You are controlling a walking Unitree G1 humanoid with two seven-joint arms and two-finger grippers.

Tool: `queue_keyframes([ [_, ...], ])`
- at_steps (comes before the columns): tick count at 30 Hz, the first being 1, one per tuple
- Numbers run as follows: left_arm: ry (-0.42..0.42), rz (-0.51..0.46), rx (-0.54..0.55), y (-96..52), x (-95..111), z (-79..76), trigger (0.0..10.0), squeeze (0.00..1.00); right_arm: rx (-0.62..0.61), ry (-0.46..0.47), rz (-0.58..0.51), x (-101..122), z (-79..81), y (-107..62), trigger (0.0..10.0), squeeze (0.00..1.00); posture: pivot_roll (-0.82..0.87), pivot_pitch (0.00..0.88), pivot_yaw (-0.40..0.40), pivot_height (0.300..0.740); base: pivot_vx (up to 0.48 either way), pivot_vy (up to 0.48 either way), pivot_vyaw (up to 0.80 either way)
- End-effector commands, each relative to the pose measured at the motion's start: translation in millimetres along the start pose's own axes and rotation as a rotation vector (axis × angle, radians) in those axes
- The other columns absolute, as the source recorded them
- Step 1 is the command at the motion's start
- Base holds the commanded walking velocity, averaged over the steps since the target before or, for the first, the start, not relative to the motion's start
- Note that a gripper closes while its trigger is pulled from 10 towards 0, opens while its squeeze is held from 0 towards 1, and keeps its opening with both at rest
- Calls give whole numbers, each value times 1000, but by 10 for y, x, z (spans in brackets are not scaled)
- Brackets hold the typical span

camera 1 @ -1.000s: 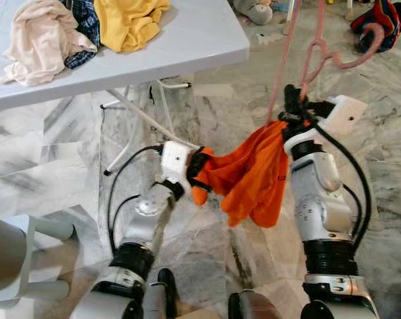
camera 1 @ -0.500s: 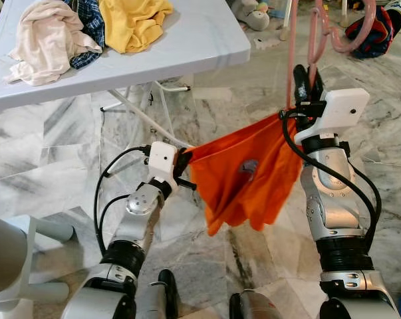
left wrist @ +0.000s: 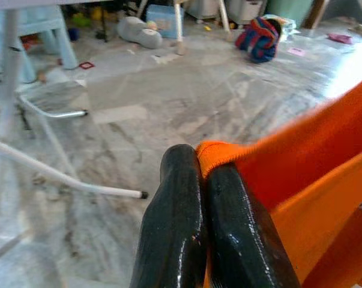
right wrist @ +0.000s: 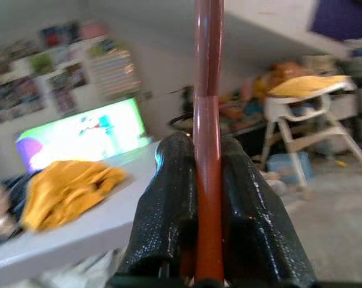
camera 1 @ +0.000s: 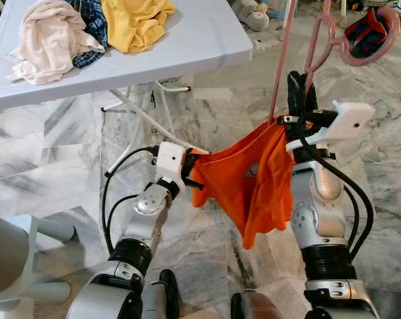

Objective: Hang hanger

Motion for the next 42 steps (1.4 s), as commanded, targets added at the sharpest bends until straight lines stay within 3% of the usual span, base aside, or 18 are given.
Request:
queue_keyframes([
  [1, -3, 19, -8, -50, -74, -17, 0, 0, 101, -356, -78, 161, 47, 64, 10000, 0, -28, 184, 8, 740, 0, 0, 0],
  [2, -26, 31, -10, -75, -113, -19, 0, 0, 324, -544, -114, 134, 318, 34, 10000, 0, -25, 186, 19, 740, 0, 0, 0],
  [5, -36, 26, -22, -86, -111, -44, 0, 0, 305, -447, -90, 110, 348, 87, 10000, 0, -34, 196, 23, 740, 0, 0, 0],
  [7, -11, 38, -43, -86, -141, -92, 0, 0, 491, -391, 44, -122, 499, 10, 10000, 0, -25, 198, 24, 740, 0, 0, 0],
  [9, 6, 42, -42, -78, -140, -90, 0, 0, 548, -358, 75, -167, 535, -55, 10000, 0, -23, 199, 24, 740, 0, 0, 0],
  [11, 13, 29, -28, -65, -94, -55, 0, 0, 375, -219, 72, -83, 332, 47, 10000, 0, -23, 202, 16, 740, 0, 0, 0],
  [12, 14, 30, -16, -66, -91, -30, 0, 0, 359, -166, 91, -95, 293, 51, 10000, 0, -24, 203, 16, 740, 0, 0, 0],
  [14, 6, 41, -5, -77, -119, -15, 0, 0, 407, -184, 112, -125, 325, 17, 10000, 0, -29, 204, 16, 740, 0, 0, 0],
  [15, 3, 47, -1, -86, -141, -23, 0, 0, 256, 21, 73, -14, 206, 124, 10000, 0, -30, 206, 13, 740, 0, 0, 0],
  [16, 3, 47, -2, -89, -146, -27, 0, 0, 192, 116, 56, 22, 152, 159, 10000, 0, -30, 206, 13, 740, 0, 0, 0],
  [18, 5, 43, -6, -86, -141, -58, 0, 0, 211, 18, 66, -5, 121, 151, 10000, 0, -29, 206, 8, 740, 0, 0, 0],
  [21, 4, 41, -5, -87, -141, -73, 0, 0, 232, -37, 115, -117, 124, 88, 10000, 0, -27, 209, 6, 740, 0, 0, 0],
  [30, 15, 67, 22, -122, -201, -3, 0, 0, 267, -1, 221, -294, 149, -166, 10000, 0, -28, 216, -1, 740, 0, 0, 0],
  [36, 25, 73, 65, -99, -192, 55, 0, 0, 396, -6, 274, -306, 226, -313, 10000, 0, -40, 217, 1, 740, 0, 0, 0],
  [37, 28, 75, 72, -92, -185, 74, 980, 0, 419, 16, 278, -284, 233, -335, 10000, 0, -40, 216, 1, 740, 0, 0, 0],
  [38, 30, 77, 77, -89, -182, 87, 980, 0, 434, 32, 281, -268, 238, -349, 10000, 0, -40, 216, 1, 740, 0, 0, 0],
  [39, 29, 81, 83, -85, -181, 111, 1804, 0, 459, 61, 289, -237, 241, -371, 10000, 0, -42, 216, 1, 740, 0, 0, 0],
  [42, -15, 71, 100, -68, -146, 170, 1294, 0, 558, 70, 330, -186, 249, -461, 10000, 0, -47, 216, 2, 740, 0, 0, 0],
])
Point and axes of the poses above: a point about 5 cm out from each wrist's last joint towards the gripper, its own y axis pointing out of the wrist towards the gripper, its own x axis along the axis of the wrist's last joint, z = x × y, the point moved 3 cm from there along y, pointing out of the wrist towards the gripper, and after that the axes turned 5 degrees about y, right-handed, at the moved point
